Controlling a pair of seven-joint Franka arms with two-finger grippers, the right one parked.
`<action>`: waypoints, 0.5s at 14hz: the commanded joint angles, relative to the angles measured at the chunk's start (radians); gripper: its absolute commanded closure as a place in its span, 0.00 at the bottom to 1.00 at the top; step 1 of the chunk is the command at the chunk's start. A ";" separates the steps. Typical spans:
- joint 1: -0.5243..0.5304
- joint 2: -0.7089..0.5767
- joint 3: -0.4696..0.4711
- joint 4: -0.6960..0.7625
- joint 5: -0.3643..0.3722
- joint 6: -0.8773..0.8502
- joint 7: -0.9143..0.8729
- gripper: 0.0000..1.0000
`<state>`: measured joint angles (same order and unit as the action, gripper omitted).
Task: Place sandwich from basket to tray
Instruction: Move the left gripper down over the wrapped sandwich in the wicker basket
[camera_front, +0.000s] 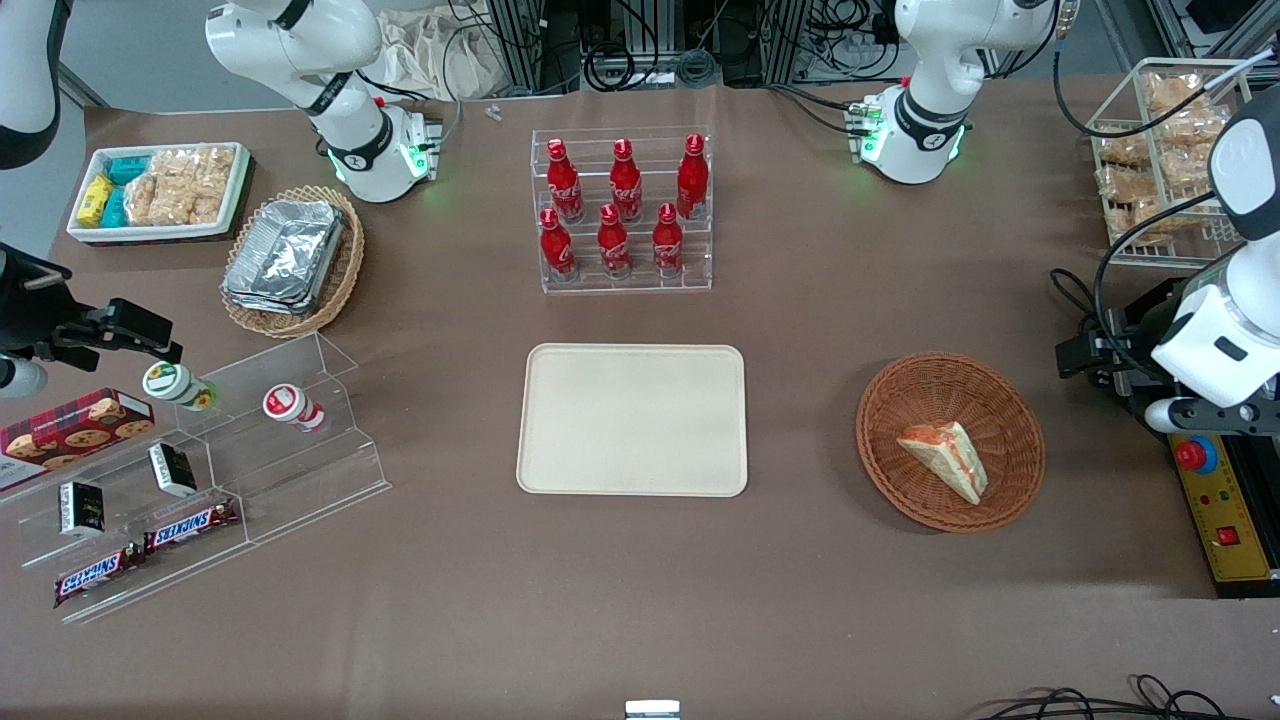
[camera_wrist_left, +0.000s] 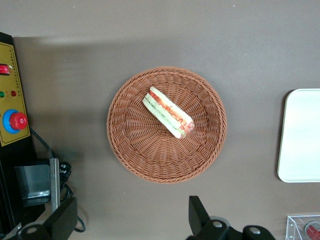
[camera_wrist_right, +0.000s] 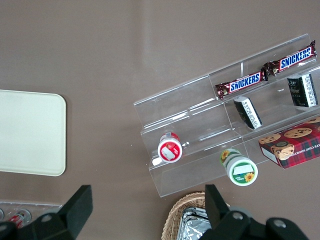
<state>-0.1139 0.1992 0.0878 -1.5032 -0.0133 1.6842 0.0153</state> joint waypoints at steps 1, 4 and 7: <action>-0.001 0.016 0.001 0.034 -0.013 -0.029 -0.049 0.00; -0.004 0.034 0.000 0.037 -0.013 -0.027 -0.086 0.00; -0.013 0.065 -0.003 0.014 -0.013 0.037 -0.404 0.00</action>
<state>-0.1168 0.2301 0.0860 -1.5035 -0.0188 1.6929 -0.2176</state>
